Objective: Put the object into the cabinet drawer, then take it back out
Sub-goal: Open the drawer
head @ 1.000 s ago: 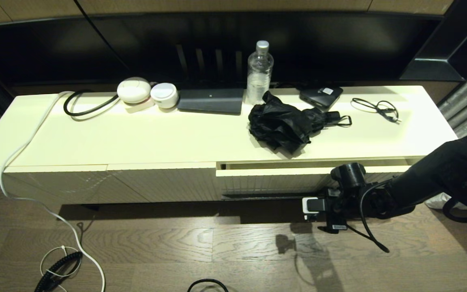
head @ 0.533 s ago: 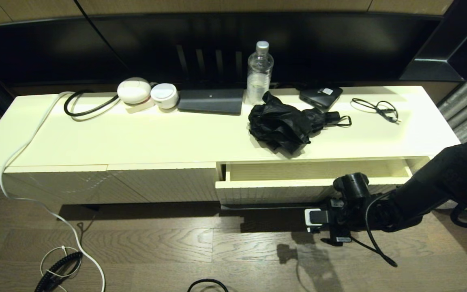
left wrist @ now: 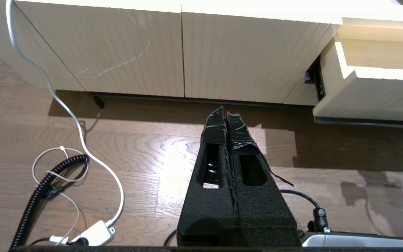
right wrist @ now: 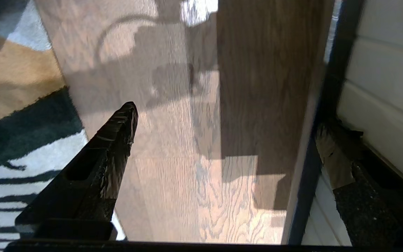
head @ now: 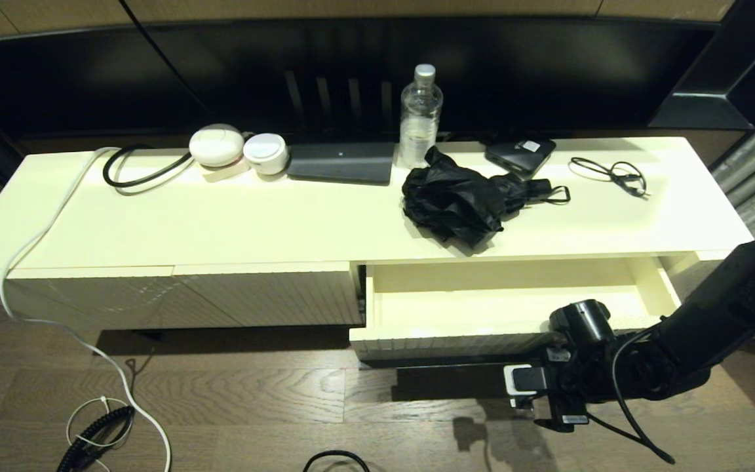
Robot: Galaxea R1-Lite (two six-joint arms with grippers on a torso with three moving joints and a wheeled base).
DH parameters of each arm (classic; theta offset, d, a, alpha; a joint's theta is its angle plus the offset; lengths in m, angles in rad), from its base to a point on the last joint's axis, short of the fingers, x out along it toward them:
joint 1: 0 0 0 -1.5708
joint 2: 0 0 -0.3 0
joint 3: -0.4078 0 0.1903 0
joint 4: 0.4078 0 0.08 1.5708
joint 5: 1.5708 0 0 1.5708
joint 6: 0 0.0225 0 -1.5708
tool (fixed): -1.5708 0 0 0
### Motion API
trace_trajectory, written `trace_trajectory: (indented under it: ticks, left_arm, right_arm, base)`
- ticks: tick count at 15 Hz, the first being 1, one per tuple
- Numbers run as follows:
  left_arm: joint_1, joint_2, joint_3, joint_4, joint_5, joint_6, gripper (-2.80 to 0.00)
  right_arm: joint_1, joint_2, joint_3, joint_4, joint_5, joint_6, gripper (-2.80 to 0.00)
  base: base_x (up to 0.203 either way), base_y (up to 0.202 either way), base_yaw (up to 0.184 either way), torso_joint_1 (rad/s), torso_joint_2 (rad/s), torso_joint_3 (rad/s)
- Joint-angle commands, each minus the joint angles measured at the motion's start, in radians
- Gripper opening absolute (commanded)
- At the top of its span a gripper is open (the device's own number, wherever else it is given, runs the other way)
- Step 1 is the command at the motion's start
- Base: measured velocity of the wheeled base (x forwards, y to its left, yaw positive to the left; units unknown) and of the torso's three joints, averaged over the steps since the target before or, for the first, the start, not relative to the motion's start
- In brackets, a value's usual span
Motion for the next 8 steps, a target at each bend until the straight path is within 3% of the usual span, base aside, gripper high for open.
trace_trajectory:
  ticks: [1,4,7,8]
  left_arm:
    - [0.001,-0.002,0.0,0.0,0.0,-0.001,-2.8]
    - [0.001,-0.002,0.0,0.0,0.0,-0.001,-2.8]
    - [-0.001,-0.002,0.0,0.0,0.0,-0.001,-2.8]
    - [0.001,-0.002,0.0,0.0,0.0,-0.001,-2.8]
  right_arm:
    - [0.001,-0.096,0.008,0.002,-0.001,-0.005,0.0]
    - [0.004,-0.248,0.037,0.033,0.0,-0.002,0.0]
    - [0.013,-0.46,0.056,0.207,-0.001,0.0,0.0]
    - [0.016,-0.539,0.059,0.284,-0.001,0.001,-2.8]
  base:
    - [0.0,0.0,0.0,0.0,0.0,0.0]
    - [0.0,0.0,0.0,0.0,0.0,0.0]
    - [0.0,0.0,0.0,0.0,0.0,0.0]
    - [0.0,0.0,0.0,0.0,0.0,0.0]
